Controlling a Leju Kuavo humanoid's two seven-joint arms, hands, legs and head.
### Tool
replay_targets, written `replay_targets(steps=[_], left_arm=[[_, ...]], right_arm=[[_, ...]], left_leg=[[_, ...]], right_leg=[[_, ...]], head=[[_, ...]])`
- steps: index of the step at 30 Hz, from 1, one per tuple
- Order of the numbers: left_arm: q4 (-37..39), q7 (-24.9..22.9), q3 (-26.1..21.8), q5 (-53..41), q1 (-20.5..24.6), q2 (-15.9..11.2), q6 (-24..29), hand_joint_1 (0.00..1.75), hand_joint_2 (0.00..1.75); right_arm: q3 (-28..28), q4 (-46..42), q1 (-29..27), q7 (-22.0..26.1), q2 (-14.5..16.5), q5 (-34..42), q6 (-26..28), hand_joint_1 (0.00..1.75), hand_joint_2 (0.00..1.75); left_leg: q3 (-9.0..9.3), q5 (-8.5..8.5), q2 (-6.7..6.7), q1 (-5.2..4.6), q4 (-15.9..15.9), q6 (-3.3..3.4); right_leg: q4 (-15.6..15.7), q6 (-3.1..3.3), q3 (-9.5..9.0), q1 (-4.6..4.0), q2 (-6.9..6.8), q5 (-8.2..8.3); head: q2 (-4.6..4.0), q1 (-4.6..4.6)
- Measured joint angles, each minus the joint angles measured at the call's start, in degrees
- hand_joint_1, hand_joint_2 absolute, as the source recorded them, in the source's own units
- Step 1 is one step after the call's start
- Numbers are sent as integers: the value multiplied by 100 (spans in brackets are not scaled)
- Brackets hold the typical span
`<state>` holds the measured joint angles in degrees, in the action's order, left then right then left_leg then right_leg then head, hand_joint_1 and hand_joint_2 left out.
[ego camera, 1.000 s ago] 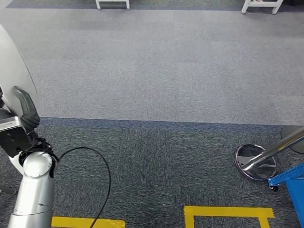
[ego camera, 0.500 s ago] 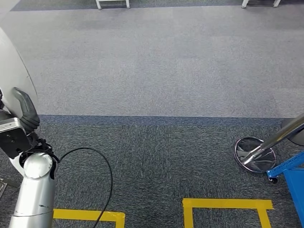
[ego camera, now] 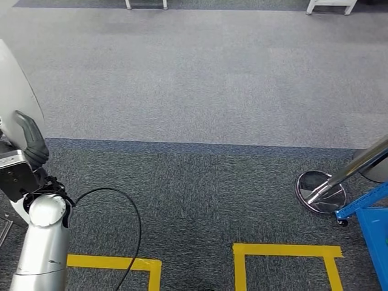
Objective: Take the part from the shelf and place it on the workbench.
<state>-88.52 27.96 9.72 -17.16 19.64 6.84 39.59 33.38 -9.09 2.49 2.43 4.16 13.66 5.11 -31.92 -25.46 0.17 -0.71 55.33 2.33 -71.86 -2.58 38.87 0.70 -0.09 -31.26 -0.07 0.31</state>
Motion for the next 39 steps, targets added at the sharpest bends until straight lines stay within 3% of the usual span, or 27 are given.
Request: replay_targets(steps=[1,2,4,7,8,10,12,13,14,15,18,20,23,25,27,28,29,30,31,33,35,37,39], left_arm=[[0,3,1,-7,-3,-4,-17,175,175],[0,2,1,-5,-3,-8,-30,175,175],[-2,1,1,-3,1,-14,-42,175,175],[-4,0,5,2,2,-25,-52,175,175],[-4,0,7,11,2,-33,-58,175,175],[-4,-1,7,34,-2,-54,-73,175,175],[-3,-2,8,61,-20,-72,-88,175,175],[-2,-3,8,73,-34,-79,-95,175,175],[-2,-3,8,82,-47,-84,-101,175,175],[-2,-4,8,87,-55,-87,-106,175,175],[-3,-5,7,85,-55,-92,-116,175,175],[-4,-5,7,84,-53,-94,-122,175,175],[-8,-2,7,84,-39,-93,-132,175,175],[-10,-1,7,84,-30,-92,-138,175,175],[-9,1,6,85,-43,-92,-140,175,175],[-9,4,5,86,-59,-92,-141,175,175],[-9,13,5,86,-69,-92,-140,175,175],[-9,26,5,86,-76,-92,-140,175,175],[-13,44,5,85,-80,-91,-139,175,175],[-46,89,5,68,-78,-89,-122,175,175],[-124,135,4,40,-83,-83,-89,175,175],[-201,161,3,22,-102,-83,-64,175,175],[-259,173,1,7,-113,-88,-54,175,175]], right_arm=[[0,0,1,4,-1,-5,-2,0,0],[0,0,8,8,-1,-10,-3,0,0],[0,0,26,17,-1,-19,-4,0,0],[2,0,24,22,-1,-27,-4,0,0],[2,0,17,22,-2,-28,-4,0,0],[2,0,9,25,-3,-28,-6,0,0],[2,0,6,32,-3,-27,-11,0,0],[2,0,2,37,-4,-26,-14,0,0],[2,0,-3,39,-4,-25,-16,0,0],[2,0,-7,41,-5,-23,-17,0,0],[2,0,-3,53,-5,-21,-20,0,0],[2,0,4,61,-5,-18,-31,0,0],[6,-1,5,79,-4,-25,-81,0,0],[13,-2,10,86,-5,-33,-104,0,0],[20,-2,8,89,-4,-32,-120,0,0],[21,-2,2,94,-5,-26,-130,0,0],[22,-2,-2,101,-4,-16,-141,0,0],[22,-2,-4,108,-4,-5,-151,0,0],[22,-2,-6,114,-4,5,-158,0,0],[21,-1,-19,114,-4,23,-173,0,0],[20,0,-38,114,-4,41,-184,0,0],[20,0,-50,112,-2,51,-195,0,0],[19,1,-58,109,-1,52,-199,0,0]], left_leg=[[-39,22,-2,3,24,-13],[-76,33,-4,0,54,-31],[-137,45,-5,-12,133,-74],[-195,56,-8,-12,218,-155],[-229,-12,-10,-4,296,-187],[-414,-351,-13,20,773,-254],[-687,-733,-12,48,1518,-305],[-771,-813,-12,60,1779,-316],[-764,-769,-12,68,1831,-317],[-669,-627,-12,74,1682,-310],[-150,-118,-15,58,625,-246],[-32,-78,-18,24,309,-203],[-25,-86,-40,30,169,-111],[-16,-61,-80,54,109,-53],[-29,-51,-135,39,111,-27],[-33,-50,-171,32,115,-22],[-35,-48,-215,27,122,-18],[-35,-48,-266,25,131,-18],[-35,-49,-325,25,145,-20],[-60,-60,-445,24,198,-42],[-133,-51,-564,30,253,-97],[-199,-26,-686,45,277,-159],[-284,-133,-573,39,427,-213]], right_leg=[[388,4,-277,4,0,149],[816,11,-589,3,1,196],[1399,45,-979,-4,11,152],[1497,152,-984,-7,7,124],[1500,195,-971,-1,2,146],[1509,263,-936,6,-10,189],[1504,294,-895,-2,-14,215],[1500,298,-880,-6,-15,223],[1496,299,-873,-7,-15,227],[1490,298,-872,-8,-14,228],[1476,269,-863,-13,-9,225],[1476,220,-825,-14,-15,243],[1425,131,-753,-9,-39,195],[1009,94,-538,-10,-23,-53],[219,85,-157,-12,-5,-381],[-98,82,5,-12,-3,-462],[-209,82,72,-12,0,-429],[-100,86,29,-11,9,-293],[212,94,-115,-7,50,-81],[963,110,-488,20,289,238],[1320,119,-683,32,450,276],[1358,143,-707,31,348,255],[1388,197,-713,44,201,276]], head=[[0,2],[0,1],[0,-1],[0,-2],[0,-8],[0,-14],[0,-17],[0,-18],[0,-18],[0,-18],[0,-16],[0,-13],[0,-10],[0,6],[0,19],[0,19],[0,19],[0,20],[0,20],[0,18],[0,16],[0,15],[0,-7]])
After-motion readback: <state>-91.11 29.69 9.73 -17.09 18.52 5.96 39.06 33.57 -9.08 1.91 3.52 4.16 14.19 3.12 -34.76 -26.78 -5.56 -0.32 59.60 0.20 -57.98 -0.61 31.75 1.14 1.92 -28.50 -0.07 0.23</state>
